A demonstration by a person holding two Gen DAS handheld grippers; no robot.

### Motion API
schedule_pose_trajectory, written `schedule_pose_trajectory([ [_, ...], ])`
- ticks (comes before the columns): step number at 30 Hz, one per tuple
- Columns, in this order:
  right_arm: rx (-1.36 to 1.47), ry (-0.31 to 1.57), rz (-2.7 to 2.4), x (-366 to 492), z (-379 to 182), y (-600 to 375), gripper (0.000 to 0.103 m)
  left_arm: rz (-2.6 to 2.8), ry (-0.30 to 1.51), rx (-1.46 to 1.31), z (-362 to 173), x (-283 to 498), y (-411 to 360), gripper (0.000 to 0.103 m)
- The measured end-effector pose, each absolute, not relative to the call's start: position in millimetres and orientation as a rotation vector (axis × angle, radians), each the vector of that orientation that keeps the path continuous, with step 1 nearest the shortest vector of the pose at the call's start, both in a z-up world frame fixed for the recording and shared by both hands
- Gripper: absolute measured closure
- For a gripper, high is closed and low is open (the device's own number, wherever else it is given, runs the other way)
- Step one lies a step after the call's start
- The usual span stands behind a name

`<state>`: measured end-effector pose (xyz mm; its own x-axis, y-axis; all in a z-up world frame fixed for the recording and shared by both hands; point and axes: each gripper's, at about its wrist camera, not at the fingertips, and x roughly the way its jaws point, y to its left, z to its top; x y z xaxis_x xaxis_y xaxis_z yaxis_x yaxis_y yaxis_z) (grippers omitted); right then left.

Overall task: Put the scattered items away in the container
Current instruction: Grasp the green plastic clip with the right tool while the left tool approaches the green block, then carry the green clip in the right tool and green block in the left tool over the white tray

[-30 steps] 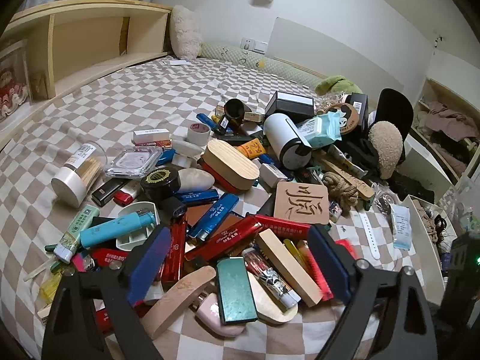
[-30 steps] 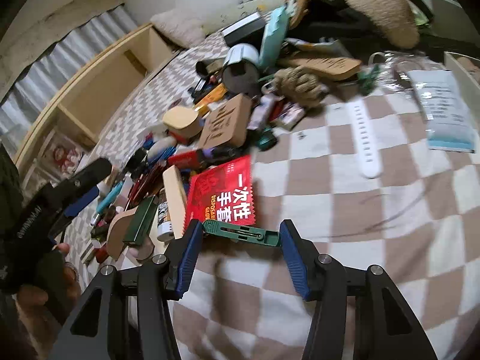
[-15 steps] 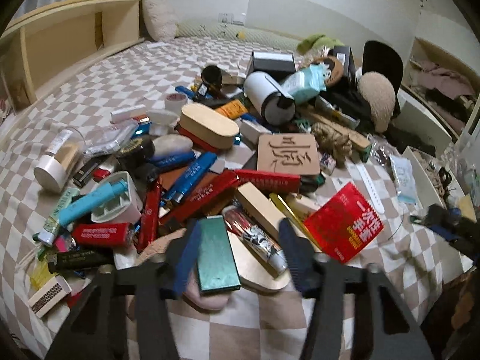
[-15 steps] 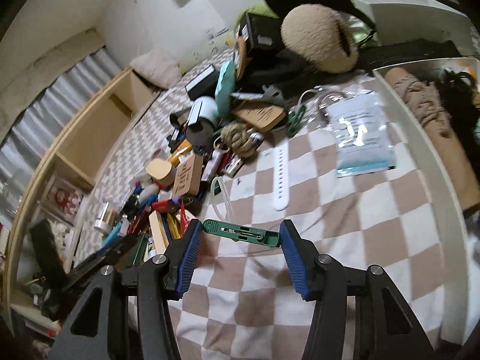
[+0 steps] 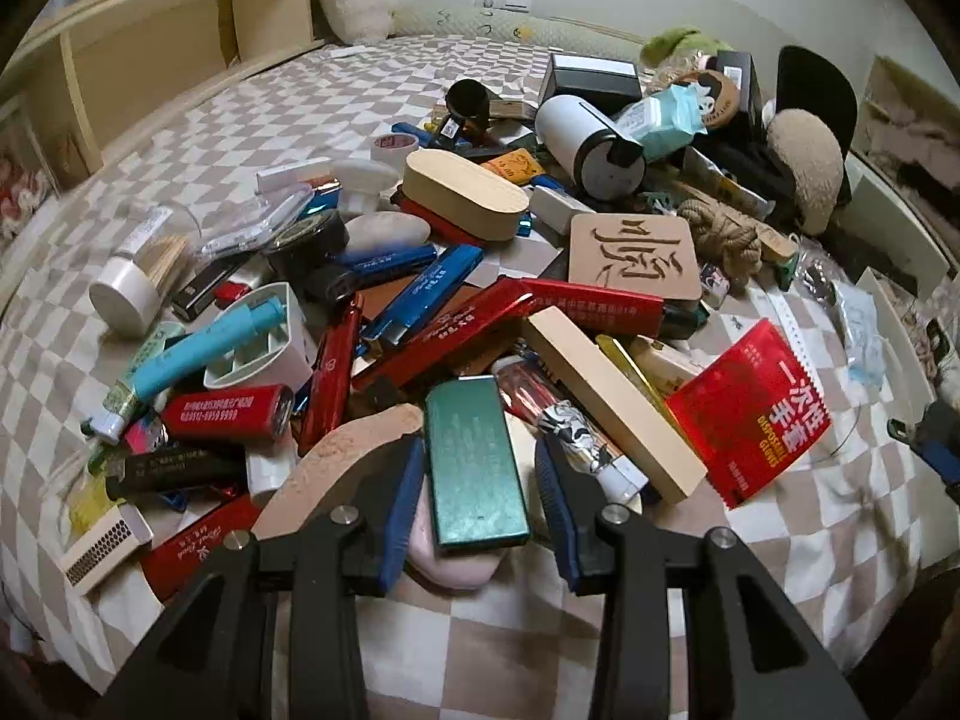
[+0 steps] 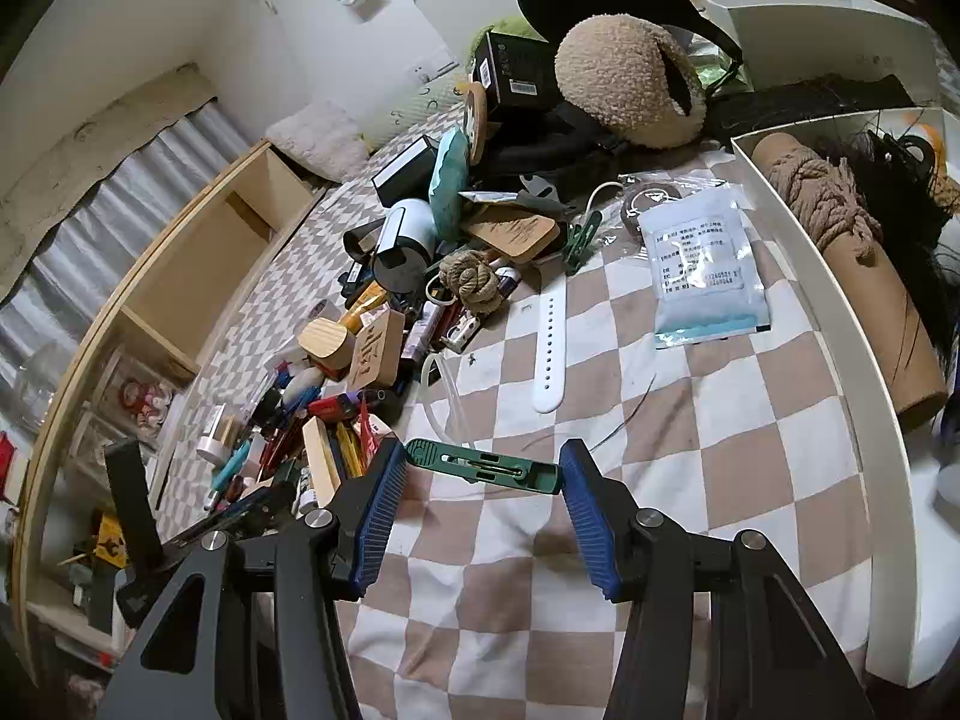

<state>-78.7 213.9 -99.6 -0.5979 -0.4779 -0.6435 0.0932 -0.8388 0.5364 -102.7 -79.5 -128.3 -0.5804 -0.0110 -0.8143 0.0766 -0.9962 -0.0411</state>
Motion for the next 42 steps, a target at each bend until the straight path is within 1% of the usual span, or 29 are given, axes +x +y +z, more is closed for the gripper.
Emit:
schedule_pose_trajectory([
  [2,1.193,-0.661,-2.456,-78.8,-101.4,213.9,0.049,-2.744,0.095,1.416,-129.5,-104.3,-77.7,0.065],
  [4,1.199,-0.654,-2.455,-78.8,-102.6,212.4,0.049,-2.732,0.08,1.416,-131.9,-106.7,-77.2,0.069],
  [9,1.214,-0.649,-2.454,-79.6,-105.9,210.2,0.049,-2.723,0.083,1.397,-132.7,-107.3,-79.2,0.074],
  [15,1.225,-0.656,-2.449,-80.6,-109.0,211.7,0.049,-2.778,0.123,1.364,-122.5,-101.1,-74.5,0.074],
  [22,1.219,-0.719,-2.408,-83.5,-110.0,216.7,0.049,-2.871,0.176,1.31,-105.3,-90.4,-64.7,0.074],
  [34,1.145,-0.709,-2.445,-75.2,-89.3,219.6,0.049,-3.007,0.229,1.221,-71.8,-80.5,-41.5,0.074],
  [42,1.102,-0.714,-2.467,-70.8,-75.3,223.5,0.049,-3.062,0.23,1.214,-62.8,-77.8,-25.1,0.074],
])
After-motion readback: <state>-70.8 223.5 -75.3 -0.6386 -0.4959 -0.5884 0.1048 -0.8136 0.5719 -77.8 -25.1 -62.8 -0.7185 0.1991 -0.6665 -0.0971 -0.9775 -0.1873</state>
